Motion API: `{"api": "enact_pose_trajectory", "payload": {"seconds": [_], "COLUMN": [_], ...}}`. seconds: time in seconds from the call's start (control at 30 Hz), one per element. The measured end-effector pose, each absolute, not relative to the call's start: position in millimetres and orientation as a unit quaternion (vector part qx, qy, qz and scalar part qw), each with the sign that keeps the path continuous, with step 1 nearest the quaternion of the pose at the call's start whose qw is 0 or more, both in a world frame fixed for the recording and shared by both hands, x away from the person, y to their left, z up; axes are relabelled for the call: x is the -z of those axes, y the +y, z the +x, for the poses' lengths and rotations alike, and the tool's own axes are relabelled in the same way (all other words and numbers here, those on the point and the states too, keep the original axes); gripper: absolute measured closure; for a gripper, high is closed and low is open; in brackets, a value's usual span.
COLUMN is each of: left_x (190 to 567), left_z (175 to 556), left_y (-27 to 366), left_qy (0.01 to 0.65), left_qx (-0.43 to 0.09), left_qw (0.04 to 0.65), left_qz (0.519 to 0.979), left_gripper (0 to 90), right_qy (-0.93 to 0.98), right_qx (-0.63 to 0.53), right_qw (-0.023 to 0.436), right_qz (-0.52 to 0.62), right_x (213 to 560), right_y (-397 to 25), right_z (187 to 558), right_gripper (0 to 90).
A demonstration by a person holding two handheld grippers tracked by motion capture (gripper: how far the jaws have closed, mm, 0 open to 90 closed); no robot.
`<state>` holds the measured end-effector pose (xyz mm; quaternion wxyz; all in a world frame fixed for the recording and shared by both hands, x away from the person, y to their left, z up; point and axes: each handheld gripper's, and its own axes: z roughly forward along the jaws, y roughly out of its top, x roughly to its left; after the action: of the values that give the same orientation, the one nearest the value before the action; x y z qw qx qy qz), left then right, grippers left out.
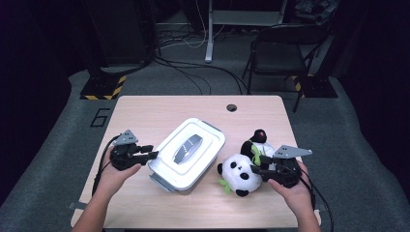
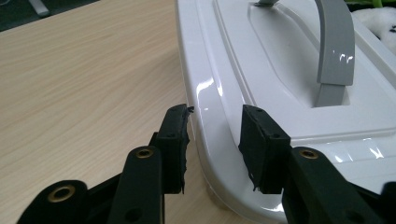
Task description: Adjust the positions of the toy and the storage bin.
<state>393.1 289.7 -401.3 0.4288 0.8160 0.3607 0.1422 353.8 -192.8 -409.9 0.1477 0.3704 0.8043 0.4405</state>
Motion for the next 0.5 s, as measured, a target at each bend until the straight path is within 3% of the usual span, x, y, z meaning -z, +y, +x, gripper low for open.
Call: {"api": "enact_pose_trajectory", "payload": {"seconds": [0.5], "left_x": [383.8], "left_z": [389.8], "left_y": [248.3], "left_qy": [0.333], "left_qx": [-0.131], "left_qw": [0.442], "left_qz": [0.823], "left_gripper": [50.1], "right_qy": [0.804], "right_qx": [-0.443], "right_qw": [0.141], "right_qz": [0.370], "right_x": [412.9], "right_y": [-193.8], "right_z": [354.6], "right_gripper": [45.2]}}
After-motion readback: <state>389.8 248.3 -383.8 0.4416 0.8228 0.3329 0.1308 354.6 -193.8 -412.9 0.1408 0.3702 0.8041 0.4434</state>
